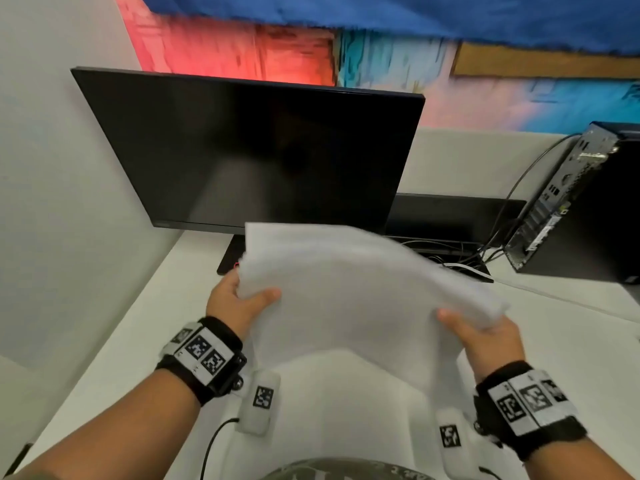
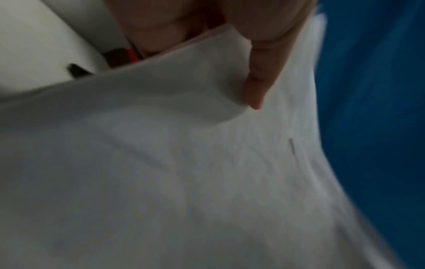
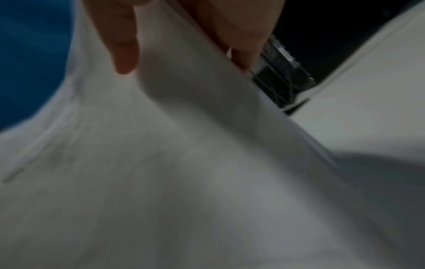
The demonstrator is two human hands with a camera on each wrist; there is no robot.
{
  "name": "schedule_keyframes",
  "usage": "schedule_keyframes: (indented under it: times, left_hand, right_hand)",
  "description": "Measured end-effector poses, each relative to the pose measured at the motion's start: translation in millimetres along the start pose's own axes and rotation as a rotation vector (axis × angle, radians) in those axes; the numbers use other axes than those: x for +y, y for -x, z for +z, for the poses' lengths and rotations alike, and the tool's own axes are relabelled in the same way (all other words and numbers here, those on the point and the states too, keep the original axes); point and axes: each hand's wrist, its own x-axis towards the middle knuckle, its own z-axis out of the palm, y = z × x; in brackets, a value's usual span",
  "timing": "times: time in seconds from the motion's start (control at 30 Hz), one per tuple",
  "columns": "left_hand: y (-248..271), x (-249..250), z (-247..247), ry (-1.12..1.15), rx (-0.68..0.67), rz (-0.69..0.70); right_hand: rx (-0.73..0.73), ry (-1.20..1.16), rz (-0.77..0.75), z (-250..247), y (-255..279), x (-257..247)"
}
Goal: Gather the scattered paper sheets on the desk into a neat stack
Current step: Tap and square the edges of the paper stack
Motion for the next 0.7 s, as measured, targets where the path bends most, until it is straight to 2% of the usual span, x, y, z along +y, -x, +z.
schedule_keyframes:
  times: [0.07, 0.17, 0.37, 0.53, 0.7]
  left_hand:
    - [5.8, -16.2, -0.5, -0.05, -0.017, -0.062]
    - [11.3, -22.4, -2.4, -0.094, -0.01, -0.075]
    - [7.6, -5.5, -9.7, -0.051, -0.029, 0.024]
    - [6.6, 18.2, -7.9, -0.031, -0.061, 0.176]
    - [3.7, 28.0, -2.8, -0.093, -0.102, 0.199]
  right_hand:
    - [-0.009, 0.063, 0.132, -3.9, 3.1, 19.3]
    - [-0.005, 0.08, 0.159, -10.9, 6.5, 25.0]
    - [-0.055, 0.053, 0.07, -16.1, 3.1, 8.4]
    - [-0.103, -0.156, 0.007, -12.1, 0.3, -3.7]
    - [-0.026, -0.201, -0.017, -4.9, -6.9, -13.3]
